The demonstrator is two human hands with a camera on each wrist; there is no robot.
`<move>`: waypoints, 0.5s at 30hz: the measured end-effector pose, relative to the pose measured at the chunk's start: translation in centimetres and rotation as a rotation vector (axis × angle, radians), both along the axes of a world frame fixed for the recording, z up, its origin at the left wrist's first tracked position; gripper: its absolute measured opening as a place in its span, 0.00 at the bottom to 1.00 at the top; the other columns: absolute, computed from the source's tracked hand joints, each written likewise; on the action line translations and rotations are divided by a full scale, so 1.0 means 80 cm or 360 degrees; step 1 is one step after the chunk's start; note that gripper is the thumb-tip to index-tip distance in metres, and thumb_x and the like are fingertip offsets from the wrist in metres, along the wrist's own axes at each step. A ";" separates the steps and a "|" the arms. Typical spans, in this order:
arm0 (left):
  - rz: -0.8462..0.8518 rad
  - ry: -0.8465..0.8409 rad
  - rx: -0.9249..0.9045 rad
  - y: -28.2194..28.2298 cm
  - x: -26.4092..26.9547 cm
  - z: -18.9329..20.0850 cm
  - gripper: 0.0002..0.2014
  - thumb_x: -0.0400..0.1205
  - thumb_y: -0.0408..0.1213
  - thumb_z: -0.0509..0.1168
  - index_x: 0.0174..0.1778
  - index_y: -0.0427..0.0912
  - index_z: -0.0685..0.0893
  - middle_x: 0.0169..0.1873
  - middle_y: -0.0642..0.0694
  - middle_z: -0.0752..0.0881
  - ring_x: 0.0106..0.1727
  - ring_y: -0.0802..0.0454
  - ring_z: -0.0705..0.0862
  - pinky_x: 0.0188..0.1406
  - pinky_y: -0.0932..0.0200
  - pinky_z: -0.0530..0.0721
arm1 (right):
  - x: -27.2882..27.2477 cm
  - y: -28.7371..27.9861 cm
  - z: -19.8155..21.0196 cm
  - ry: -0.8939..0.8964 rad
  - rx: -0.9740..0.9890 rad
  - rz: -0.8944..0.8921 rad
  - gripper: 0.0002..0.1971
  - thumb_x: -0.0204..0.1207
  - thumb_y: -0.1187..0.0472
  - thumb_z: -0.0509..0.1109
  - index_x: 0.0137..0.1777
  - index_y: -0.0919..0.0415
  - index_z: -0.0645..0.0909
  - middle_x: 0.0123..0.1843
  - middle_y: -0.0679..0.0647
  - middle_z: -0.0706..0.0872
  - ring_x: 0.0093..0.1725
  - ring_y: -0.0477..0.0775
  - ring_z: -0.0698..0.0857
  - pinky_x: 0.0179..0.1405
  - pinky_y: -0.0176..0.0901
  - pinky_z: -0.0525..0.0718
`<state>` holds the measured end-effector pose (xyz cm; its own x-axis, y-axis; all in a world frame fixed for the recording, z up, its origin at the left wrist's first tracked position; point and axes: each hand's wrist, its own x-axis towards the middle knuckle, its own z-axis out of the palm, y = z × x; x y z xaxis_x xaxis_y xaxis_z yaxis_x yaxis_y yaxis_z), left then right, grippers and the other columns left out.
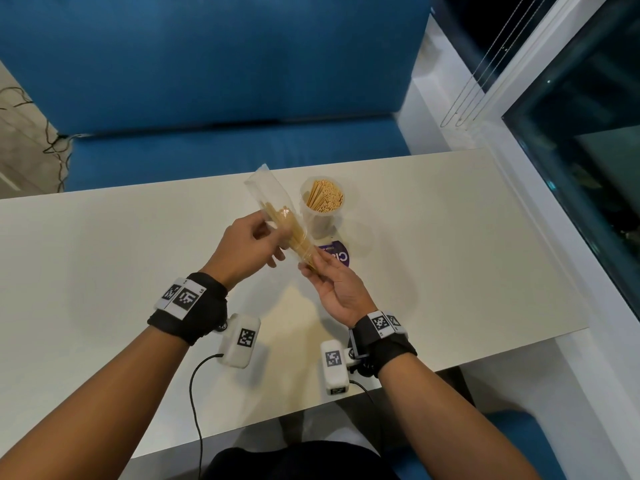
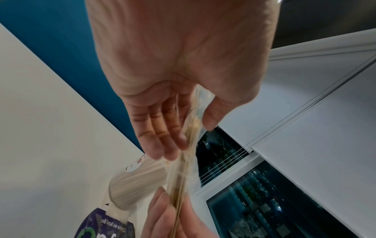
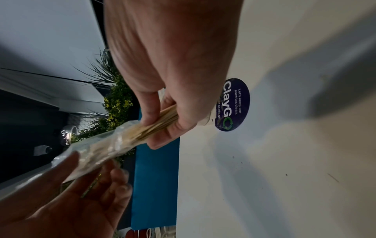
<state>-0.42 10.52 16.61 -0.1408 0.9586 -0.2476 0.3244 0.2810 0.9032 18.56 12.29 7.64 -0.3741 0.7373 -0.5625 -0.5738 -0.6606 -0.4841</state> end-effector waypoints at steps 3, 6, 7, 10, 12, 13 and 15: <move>0.0080 -0.0025 0.0052 0.001 0.000 -0.002 0.11 0.85 0.51 0.69 0.49 0.47 0.88 0.36 0.45 0.92 0.37 0.44 0.92 0.42 0.42 0.93 | -0.002 -0.002 -0.001 0.0013 0.0042 0.0024 0.17 0.87 0.70 0.67 0.73 0.75 0.80 0.67 0.67 0.88 0.56 0.58 0.90 0.63 0.47 0.90; 0.0095 -0.0010 0.0052 0.003 0.002 -0.009 0.10 0.84 0.51 0.71 0.51 0.48 0.88 0.43 0.45 0.91 0.38 0.46 0.92 0.42 0.41 0.93 | -0.003 0.000 -0.003 -0.0025 0.0135 0.0097 0.20 0.89 0.69 0.65 0.77 0.77 0.76 0.70 0.67 0.86 0.58 0.58 0.90 0.65 0.49 0.89; 0.0099 -0.0043 0.0040 0.003 0.001 -0.011 0.10 0.85 0.50 0.71 0.54 0.48 0.87 0.48 0.46 0.91 0.39 0.46 0.93 0.43 0.40 0.93 | -0.004 0.000 -0.005 -0.0053 0.0174 0.0130 0.20 0.89 0.68 0.64 0.77 0.78 0.75 0.70 0.68 0.85 0.58 0.58 0.90 0.67 0.51 0.88; 0.0077 -0.0109 0.0022 0.003 0.001 -0.016 0.12 0.87 0.45 0.69 0.62 0.44 0.86 0.54 0.46 0.91 0.41 0.45 0.94 0.48 0.39 0.93 | -0.005 0.001 -0.008 -0.0159 0.0266 0.0231 0.19 0.90 0.68 0.62 0.76 0.79 0.75 0.66 0.67 0.86 0.55 0.57 0.91 0.64 0.52 0.88; 0.0087 -0.0141 0.0023 0.002 0.002 -0.017 0.12 0.87 0.42 0.68 0.62 0.41 0.85 0.51 0.44 0.92 0.42 0.44 0.94 0.49 0.39 0.93 | -0.004 0.002 -0.006 -0.0256 0.0299 0.0321 0.16 0.91 0.66 0.62 0.72 0.75 0.79 0.59 0.63 0.88 0.49 0.57 0.89 0.55 0.49 0.88; 0.0104 -0.0170 0.0019 0.003 0.002 -0.019 0.12 0.87 0.41 0.68 0.63 0.40 0.85 0.50 0.43 0.93 0.42 0.44 0.94 0.48 0.39 0.93 | -0.003 0.002 -0.005 -0.0324 0.0327 0.0377 0.14 0.91 0.65 0.62 0.70 0.72 0.81 0.56 0.61 0.88 0.47 0.56 0.87 0.52 0.47 0.87; 0.0136 -0.0206 0.0003 0.004 0.004 -0.021 0.12 0.88 0.40 0.67 0.63 0.39 0.84 0.51 0.42 0.93 0.42 0.44 0.94 0.48 0.39 0.93 | -0.001 0.001 -0.002 -0.0524 0.0452 0.0505 0.12 0.90 0.63 0.66 0.67 0.67 0.83 0.53 0.56 0.88 0.45 0.53 0.85 0.48 0.43 0.85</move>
